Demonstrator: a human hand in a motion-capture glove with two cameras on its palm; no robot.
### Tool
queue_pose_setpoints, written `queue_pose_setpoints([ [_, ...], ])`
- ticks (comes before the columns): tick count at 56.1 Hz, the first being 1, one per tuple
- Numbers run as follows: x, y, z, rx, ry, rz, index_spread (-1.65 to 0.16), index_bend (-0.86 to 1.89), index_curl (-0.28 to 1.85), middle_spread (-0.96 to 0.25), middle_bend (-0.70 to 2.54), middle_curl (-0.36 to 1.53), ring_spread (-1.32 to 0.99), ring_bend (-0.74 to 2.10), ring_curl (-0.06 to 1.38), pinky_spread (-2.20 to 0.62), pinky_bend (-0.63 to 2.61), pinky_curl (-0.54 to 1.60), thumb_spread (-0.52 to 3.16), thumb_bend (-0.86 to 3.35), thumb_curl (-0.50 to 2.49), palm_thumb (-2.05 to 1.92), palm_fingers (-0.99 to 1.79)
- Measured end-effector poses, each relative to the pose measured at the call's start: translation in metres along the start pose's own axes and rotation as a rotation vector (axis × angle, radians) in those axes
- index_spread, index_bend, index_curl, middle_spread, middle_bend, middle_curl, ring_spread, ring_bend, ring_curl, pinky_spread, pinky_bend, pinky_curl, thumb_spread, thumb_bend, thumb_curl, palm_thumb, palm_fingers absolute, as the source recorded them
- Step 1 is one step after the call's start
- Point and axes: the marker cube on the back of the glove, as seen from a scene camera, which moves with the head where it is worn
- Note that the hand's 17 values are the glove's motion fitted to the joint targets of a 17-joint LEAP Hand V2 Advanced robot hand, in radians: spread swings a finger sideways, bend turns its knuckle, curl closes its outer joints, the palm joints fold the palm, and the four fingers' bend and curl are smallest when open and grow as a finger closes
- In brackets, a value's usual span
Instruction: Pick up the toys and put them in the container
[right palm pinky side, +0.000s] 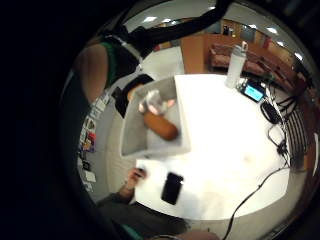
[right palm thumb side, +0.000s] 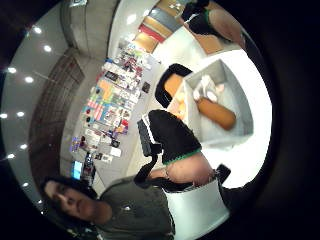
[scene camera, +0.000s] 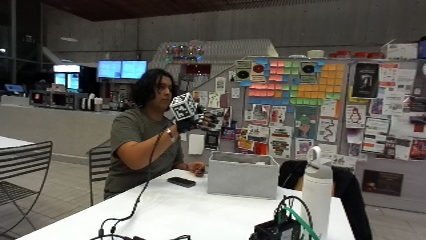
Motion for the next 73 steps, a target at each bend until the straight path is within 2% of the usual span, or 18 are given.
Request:
queue_pose_setpoints([
  [3,-0.003,0.026,0.007,-0.025,-0.065,0.122,-0.44,0.18,0.56,-0.09,0.29,0.45,-0.15,0.65,0.26,-0.04,0.89,0.35,1.32,-0.03,0.33,-0.03,0.17],
  [15,0.051,0.127,0.034,-0.111,-0.06,0.259,-0.43,0.2,0.53,-0.08,0.27,0.43,-0.14,0.65,0.26,-0.03,0.85,0.34,1.33,-0.03,0.3,-0.03,0.2],
  [23,0.078,0.165,0.041,-0.106,0.004,0.36,-0.43,0.2,0.52,-0.07,0.26,0.43,-0.13,0.62,0.25,-0.03,0.84,0.33,1.35,-0.03,0.28,-0.03,0.21],
  [35,0.085,0.182,0.035,-0.076,0.116,0.38,-0.43,0.2,0.51,-0.07,0.27,0.43,-0.13,0.59,0.23,-0.02,0.78,0.32,1.34,-0.03,0.27,-0.03,0.19],
  [73,0.093,0.17,0.035,-0.119,0.065,0.345,-0.43,0.23,0.5,-0.07,0.21,0.4,-0.12,0.53,0.21,0.0,0.68,0.31,1.37,-0.02,0.26,-0.02,0.25],
])
